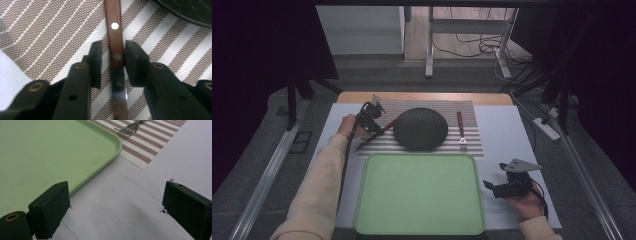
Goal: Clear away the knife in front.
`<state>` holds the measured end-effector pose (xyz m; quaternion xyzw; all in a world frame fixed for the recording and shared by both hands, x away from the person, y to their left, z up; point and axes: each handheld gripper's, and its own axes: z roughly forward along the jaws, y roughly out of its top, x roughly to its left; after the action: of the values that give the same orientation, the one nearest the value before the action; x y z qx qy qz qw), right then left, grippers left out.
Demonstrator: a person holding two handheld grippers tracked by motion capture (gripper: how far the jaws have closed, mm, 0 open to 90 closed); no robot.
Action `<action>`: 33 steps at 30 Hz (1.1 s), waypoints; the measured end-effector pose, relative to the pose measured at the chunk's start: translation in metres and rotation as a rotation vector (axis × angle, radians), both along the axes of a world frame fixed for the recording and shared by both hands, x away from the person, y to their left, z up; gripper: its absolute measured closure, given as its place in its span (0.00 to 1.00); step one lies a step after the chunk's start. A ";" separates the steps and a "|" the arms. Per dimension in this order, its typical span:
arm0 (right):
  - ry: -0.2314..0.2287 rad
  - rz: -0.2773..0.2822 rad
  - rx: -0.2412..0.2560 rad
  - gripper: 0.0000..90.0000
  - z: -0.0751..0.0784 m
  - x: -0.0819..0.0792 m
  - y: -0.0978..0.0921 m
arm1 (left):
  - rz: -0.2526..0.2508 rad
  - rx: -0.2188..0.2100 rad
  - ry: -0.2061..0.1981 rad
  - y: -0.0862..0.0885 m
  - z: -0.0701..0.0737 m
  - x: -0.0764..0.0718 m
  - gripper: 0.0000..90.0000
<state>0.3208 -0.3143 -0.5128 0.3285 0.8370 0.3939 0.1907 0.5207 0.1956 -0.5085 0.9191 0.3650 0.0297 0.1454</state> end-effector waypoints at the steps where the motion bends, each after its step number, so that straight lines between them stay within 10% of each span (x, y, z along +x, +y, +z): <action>1: 0.000 0.000 0.000 0.08 0.000 0.000 0.000 | 0.000 0.000 0.000 0.000 0.000 0.000 0.76; 17: 0.004 0.000 0.000 0.08 0.000 0.000 0.000 | -0.022 0.076 0.000 -0.012 0.003 -0.002 0.86; 33: 0.002 -0.001 0.001 0.08 0.000 0.000 -0.001 | 0.003 0.061 -0.030 0.010 0.015 -0.011 0.86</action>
<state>0.3212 -0.3150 -0.5128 0.3294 0.8369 0.3937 0.1900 0.5093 0.2055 -0.4933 0.9220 0.3633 0.0546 0.1226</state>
